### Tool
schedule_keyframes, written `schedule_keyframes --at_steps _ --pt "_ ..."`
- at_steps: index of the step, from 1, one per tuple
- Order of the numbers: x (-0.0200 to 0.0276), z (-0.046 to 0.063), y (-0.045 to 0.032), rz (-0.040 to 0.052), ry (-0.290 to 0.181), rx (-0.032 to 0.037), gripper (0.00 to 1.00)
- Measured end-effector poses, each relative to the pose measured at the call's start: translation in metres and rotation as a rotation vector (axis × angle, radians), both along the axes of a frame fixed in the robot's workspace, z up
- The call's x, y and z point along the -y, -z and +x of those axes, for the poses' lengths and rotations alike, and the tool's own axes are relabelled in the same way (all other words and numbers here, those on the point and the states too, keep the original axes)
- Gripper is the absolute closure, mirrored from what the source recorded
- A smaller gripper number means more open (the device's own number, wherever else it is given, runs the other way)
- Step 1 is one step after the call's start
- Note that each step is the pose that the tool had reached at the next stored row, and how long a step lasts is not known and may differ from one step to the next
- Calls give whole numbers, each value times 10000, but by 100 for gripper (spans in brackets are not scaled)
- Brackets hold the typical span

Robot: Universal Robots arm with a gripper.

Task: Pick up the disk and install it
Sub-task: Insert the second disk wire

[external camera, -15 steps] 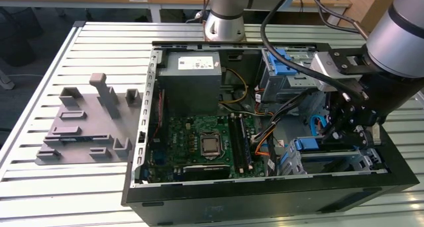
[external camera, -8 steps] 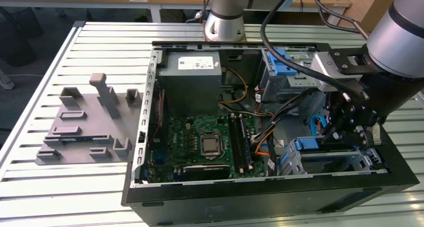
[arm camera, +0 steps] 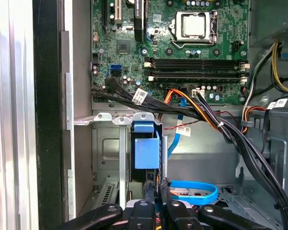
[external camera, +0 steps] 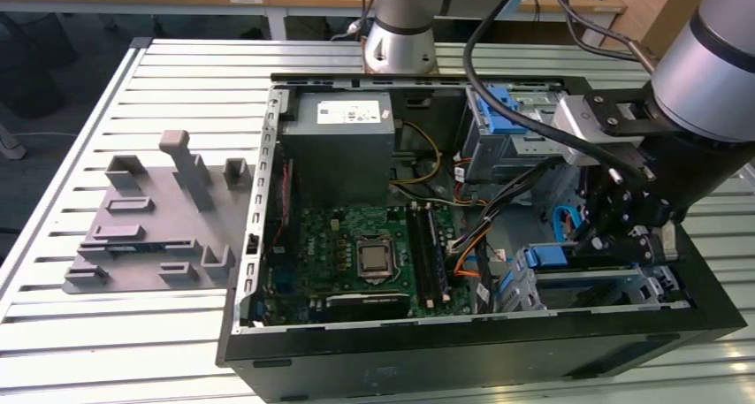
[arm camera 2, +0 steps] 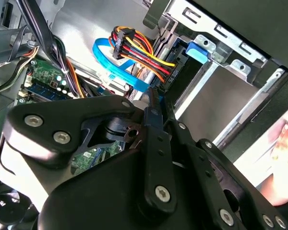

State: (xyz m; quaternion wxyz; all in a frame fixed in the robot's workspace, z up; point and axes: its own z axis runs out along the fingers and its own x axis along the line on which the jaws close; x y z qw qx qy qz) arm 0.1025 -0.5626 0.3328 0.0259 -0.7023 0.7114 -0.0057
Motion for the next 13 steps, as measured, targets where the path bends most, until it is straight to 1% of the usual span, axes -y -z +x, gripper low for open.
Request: schedule_keyframes --at_steps 6,13 --pt "4 0 32 2 1 0 84" --pt "5 1 46 0 -1 1 83"
